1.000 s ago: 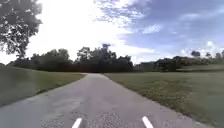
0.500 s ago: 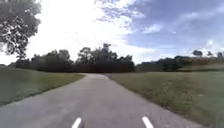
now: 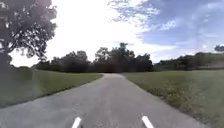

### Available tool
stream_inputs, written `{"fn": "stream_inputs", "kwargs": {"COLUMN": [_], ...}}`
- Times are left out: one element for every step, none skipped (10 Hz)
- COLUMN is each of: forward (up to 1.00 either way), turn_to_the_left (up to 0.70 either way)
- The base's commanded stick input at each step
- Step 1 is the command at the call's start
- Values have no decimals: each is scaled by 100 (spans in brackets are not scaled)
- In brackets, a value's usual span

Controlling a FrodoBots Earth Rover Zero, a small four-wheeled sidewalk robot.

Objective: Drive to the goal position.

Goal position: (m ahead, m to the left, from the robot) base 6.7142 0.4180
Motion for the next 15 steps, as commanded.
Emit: {"fn": "stream_inputs", "kwargs": {"forward": [69,69,69,69,69,69,69,69,69,69,69,69,69,69,69], "turn_to_the_left": [19,5,3,3,3,3,3,3,3,3,3,3,3,3,3]}}
